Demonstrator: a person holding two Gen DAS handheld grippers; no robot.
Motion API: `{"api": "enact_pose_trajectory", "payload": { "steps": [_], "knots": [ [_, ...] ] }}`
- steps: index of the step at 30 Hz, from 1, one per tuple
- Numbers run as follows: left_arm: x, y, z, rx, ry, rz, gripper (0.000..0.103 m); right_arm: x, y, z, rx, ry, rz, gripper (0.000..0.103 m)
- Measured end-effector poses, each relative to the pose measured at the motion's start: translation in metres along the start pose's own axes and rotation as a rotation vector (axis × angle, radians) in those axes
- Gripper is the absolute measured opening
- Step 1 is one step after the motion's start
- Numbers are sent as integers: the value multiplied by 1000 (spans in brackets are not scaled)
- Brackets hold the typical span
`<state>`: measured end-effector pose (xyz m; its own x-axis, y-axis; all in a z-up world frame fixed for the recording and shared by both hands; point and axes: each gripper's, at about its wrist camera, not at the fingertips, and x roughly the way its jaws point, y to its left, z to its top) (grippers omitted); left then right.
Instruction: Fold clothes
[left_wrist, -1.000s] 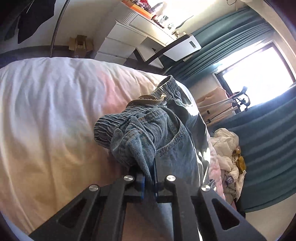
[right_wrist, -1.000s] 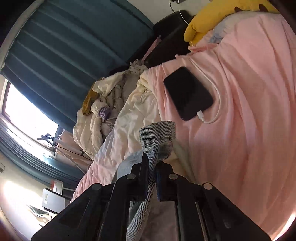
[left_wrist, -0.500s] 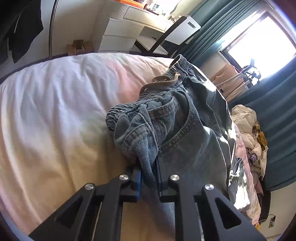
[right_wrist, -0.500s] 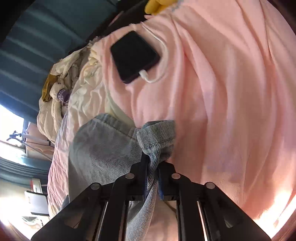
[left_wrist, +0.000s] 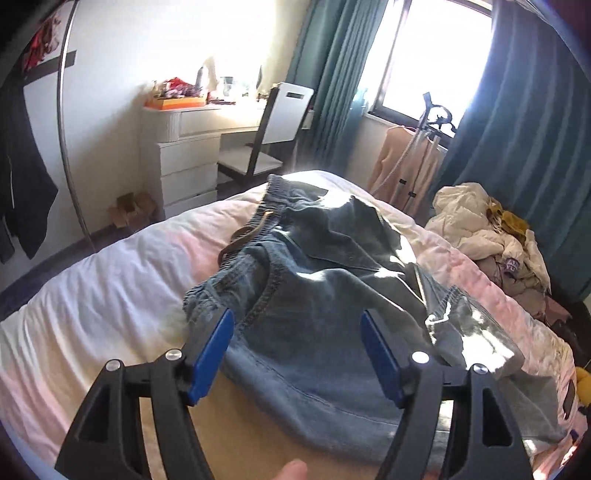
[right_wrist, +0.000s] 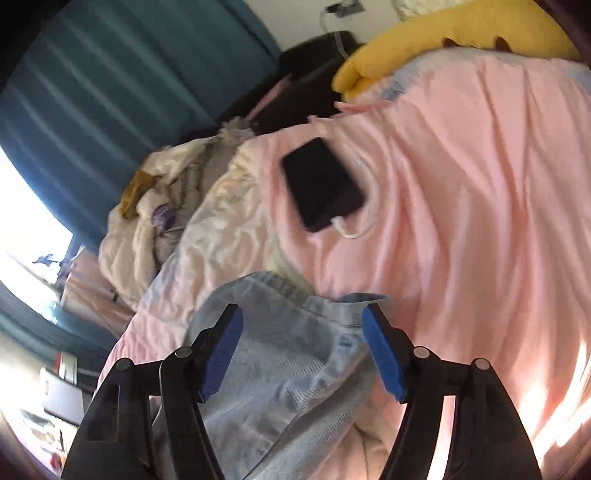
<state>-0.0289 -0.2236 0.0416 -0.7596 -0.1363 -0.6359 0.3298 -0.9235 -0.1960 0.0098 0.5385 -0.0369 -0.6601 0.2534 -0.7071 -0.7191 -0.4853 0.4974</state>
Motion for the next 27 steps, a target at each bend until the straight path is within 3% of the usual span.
{"api": "enact_pose_trajectory", "payload": {
  "steps": [6, 10, 19, 22, 27],
  "knots": [
    [-1, -84, -12, 143, -16, -87, 72, -12, 47, -21, -194, -1, 142, 68],
    [3, -133, -27, 209, -16, -137, 72, -19, 78, -45, -359, -11, 168, 68],
    [39, -195, -56, 273, 19, -174, 72, -25, 128, -96, -635, -8, 283, 68],
    [53, -201, -66, 298, 32, -165, 72, -7, 148, -120, -741, 74, 304, 68],
    [73, -198, -76, 316, 59, -139, 72, 24, 182, -167, -851, 206, 417, 67]
  ]
}}
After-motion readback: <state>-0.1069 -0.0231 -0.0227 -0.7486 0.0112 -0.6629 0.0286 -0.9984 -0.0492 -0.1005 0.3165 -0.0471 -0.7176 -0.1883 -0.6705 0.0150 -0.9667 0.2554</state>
